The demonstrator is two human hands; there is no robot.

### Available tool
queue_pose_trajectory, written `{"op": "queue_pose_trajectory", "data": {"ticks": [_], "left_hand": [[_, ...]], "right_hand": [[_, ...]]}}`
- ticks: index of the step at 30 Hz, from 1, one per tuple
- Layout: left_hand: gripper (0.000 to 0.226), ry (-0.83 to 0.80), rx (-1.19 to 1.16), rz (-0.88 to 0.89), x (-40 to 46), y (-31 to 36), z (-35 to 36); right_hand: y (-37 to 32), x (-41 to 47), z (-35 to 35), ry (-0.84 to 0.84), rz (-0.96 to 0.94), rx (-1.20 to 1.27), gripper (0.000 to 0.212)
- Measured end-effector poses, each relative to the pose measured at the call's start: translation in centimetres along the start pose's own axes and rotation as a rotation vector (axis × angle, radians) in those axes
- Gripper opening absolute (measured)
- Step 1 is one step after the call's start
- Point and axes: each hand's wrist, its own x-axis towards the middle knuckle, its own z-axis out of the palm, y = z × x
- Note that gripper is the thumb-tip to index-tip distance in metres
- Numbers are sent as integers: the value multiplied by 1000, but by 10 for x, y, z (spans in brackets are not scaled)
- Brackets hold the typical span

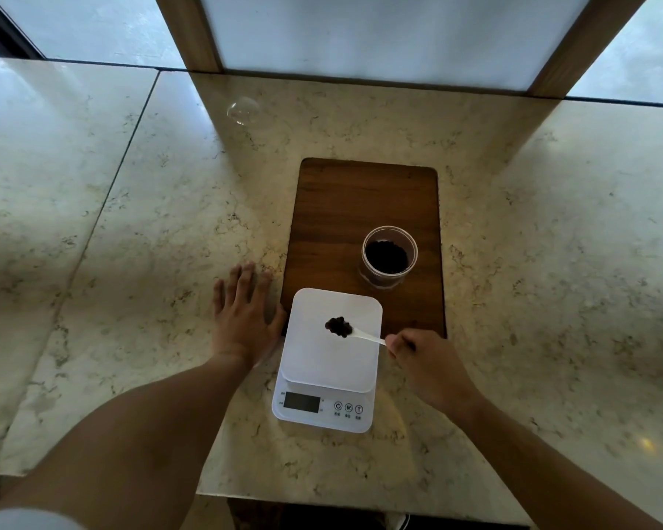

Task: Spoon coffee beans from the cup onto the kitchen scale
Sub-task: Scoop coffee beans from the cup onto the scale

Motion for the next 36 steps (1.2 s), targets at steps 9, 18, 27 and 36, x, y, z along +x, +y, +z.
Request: {"op": "queue_pose_trajectory", "data": {"ticks": [9, 18, 27, 36], "left_hand": [[71, -1, 2, 0, 0, 0, -2], [70, 8, -6, 0, 0, 1, -2], [72, -2, 25, 2, 0, 0, 0], [71, 10, 22, 7, 0, 0, 0]], "right_hand": [[5, -5, 2, 151, -196, -92, 34], [7, -6, 2, 226, -301, -182, 35], [-5, -13, -11, 356, -557, -360, 22], [-20, 20, -41, 604, -324, -199, 25]]}}
